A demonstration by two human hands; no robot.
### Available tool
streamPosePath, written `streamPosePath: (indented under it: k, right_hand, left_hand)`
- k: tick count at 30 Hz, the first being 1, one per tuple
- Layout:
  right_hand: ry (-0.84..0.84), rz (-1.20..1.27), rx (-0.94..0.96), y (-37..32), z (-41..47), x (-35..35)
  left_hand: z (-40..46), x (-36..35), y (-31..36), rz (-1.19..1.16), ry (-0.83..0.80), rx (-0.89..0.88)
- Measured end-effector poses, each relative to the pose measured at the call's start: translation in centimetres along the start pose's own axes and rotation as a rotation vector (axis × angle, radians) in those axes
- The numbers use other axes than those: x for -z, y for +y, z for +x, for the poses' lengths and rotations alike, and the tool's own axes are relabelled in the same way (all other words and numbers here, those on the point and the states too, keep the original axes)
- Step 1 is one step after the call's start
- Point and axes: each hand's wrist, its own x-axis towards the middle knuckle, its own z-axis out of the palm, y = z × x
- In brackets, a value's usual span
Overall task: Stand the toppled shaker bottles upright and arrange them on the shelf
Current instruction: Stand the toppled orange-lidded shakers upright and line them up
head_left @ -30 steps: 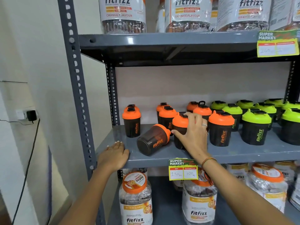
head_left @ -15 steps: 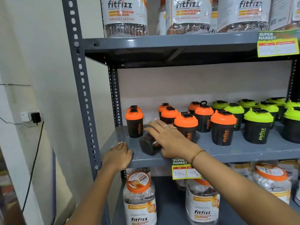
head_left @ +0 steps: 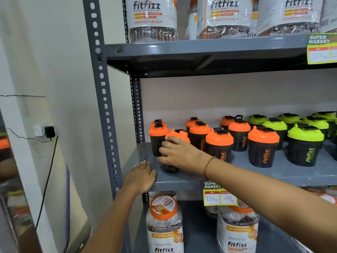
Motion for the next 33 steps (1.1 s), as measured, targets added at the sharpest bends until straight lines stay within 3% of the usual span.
streamPosePath:
  k: [7,13,17,21,23,25,28,31,33]
  right_hand:
    - [-0.034,-0.326,0.195,-1.9,0.5,1.5]
    - [-0.111,-0.41,0.164,-3.5,-0.3,1.3]
    - [0.037,-0.375,0.108,-2.8,-2.1,1.8]
    - [0.344,-0.042,-0.158,-0.4,-5.9,2.1]
    - [0.527,0.195,-0.456,1.1,-8.7,1.7]
    - [0.655,0.431,-0.784,1.9,-11.6,0.5]
    - [0.55,0.649,-1.085,1.4,-14.2,-2.5]
    - [0.421,0.943,-1.264,0.9,-14.9,-5.2]
    - [0.362,1.29,-1.306,1.4,-15.1,-6.1]
  left_hand:
    - [0.0,0.2,0.0,-0.013,-0.012,-0.003]
    - [-0.4,0.4,0.3,-0.023,-0.015,-0.018]
    - [-0.5,0.3,0.1,-0.038,-0.018,-0.028]
    - [-0.2,0.4,0.0,-0.125,-0.011,0.008]
    - [-0.3,0.7,0.1,-0.263,-0.003,0.048]
    - [-0.6,1.0,0.1,-0.554,-0.03,0.09]
    - [-0.4,1.1,1.2,-0.886,-0.021,0.068]
    - [-0.1,0.8,3.2,-0.915,0.076,0.108]
    - [0.0,0.5,3.9,-0.882,0.129,0.148]
